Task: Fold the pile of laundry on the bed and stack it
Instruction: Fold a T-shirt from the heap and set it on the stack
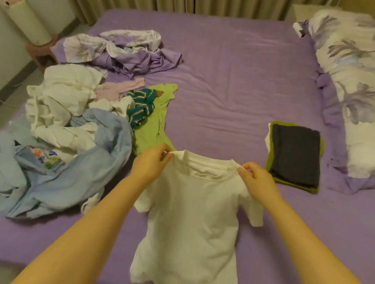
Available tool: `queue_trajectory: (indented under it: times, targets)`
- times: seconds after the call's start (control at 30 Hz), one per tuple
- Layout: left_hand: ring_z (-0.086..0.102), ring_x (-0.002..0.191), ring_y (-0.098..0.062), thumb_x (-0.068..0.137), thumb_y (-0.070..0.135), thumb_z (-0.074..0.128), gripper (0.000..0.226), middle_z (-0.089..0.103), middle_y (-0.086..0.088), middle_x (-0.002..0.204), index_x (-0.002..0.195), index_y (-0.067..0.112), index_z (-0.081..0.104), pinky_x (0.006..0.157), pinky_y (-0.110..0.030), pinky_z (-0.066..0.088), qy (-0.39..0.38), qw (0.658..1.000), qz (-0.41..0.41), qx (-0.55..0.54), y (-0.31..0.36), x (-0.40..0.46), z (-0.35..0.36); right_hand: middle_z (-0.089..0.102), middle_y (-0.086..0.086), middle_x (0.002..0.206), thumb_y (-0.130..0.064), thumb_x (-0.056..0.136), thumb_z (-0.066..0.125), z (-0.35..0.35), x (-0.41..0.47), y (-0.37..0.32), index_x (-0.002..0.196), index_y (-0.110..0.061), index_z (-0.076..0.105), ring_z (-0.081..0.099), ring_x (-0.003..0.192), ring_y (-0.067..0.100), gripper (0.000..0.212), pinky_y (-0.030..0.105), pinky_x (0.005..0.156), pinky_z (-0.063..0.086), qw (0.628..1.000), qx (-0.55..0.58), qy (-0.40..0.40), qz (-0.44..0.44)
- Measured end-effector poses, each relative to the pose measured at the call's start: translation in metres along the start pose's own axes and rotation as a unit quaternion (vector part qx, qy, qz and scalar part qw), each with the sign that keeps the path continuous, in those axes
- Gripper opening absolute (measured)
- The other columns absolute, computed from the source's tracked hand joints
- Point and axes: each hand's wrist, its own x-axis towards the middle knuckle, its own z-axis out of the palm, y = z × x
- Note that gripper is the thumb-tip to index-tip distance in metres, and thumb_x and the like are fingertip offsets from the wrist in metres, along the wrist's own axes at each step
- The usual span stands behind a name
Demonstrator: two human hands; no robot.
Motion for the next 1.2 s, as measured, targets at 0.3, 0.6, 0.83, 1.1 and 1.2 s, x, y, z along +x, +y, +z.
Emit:
queue_trajectory:
  times: [0.3,0.6,0.83,1.1,1.2]
  targets:
    - [0.060,0.092,-0.027,0.098,0.030,0.044,0.020,0.066,-0.003,0.097,0.111,0.022,0.057,0.062,-0.031,0.035,-0.076,0.996,-0.020,0.041,-0.079,0.077,0.100,0.064,0.014,0.091,-0.036,0.100,0.038,0.088,0.070,0.063,0.109,-0.015,0.054,0.055,0.079,0.031,0.028,0.039,0.066,0.042,0.991,-0.099,0.006,0.086]
    - [0.056,0.102,-0.031,0.095,0.020,0.046,0.027,0.064,-0.008,0.111,0.118,0.017,0.059,0.073,-0.037,0.041,-0.045,0.991,0.028,0.122,-0.076,0.165,0.140,0.064,0.008,0.108,-0.029,0.101,0.037,0.101,0.154,0.065,0.117,-0.018,0.059,0.057,0.095,0.030,0.029,0.037,0.076,0.043,0.983,-0.153,0.067,0.079]
    - [0.042,0.131,-0.040,0.093,0.013,0.043,0.033,0.053,-0.019,0.133,0.119,0.007,0.063,0.111,-0.055,0.022,-0.120,0.945,0.264,0.152,-0.028,0.114,0.187,0.042,0.005,0.146,-0.043,0.096,0.046,0.103,0.144,0.103,0.148,-0.017,0.027,0.040,0.133,0.026,0.061,0.042,0.107,0.033,0.987,-0.036,-0.010,0.159]
    - [0.003,0.148,-0.024,0.102,0.014,0.030,0.048,0.013,-0.004,0.160,0.148,0.024,0.028,0.119,-0.041,-0.001,-0.260,0.915,0.262,0.163,0.029,0.104,0.249,0.047,0.006,0.141,-0.035,0.097,0.048,0.091,0.099,0.159,0.144,-0.014,0.036,0.044,0.128,0.026,0.052,0.040,0.105,0.034,0.979,-0.116,-0.068,0.152]
    - [0.008,0.147,-0.023,0.103,0.020,0.032,0.045,0.018,0.002,0.158,0.148,0.026,0.028,0.119,-0.038,0.007,-0.242,0.916,0.274,0.165,0.049,0.124,0.262,0.052,0.007,0.136,-0.030,0.096,0.052,0.094,0.093,0.168,0.138,-0.013,0.045,0.049,0.123,0.026,0.046,0.032,0.099,0.035,0.981,-0.112,-0.066,0.142]
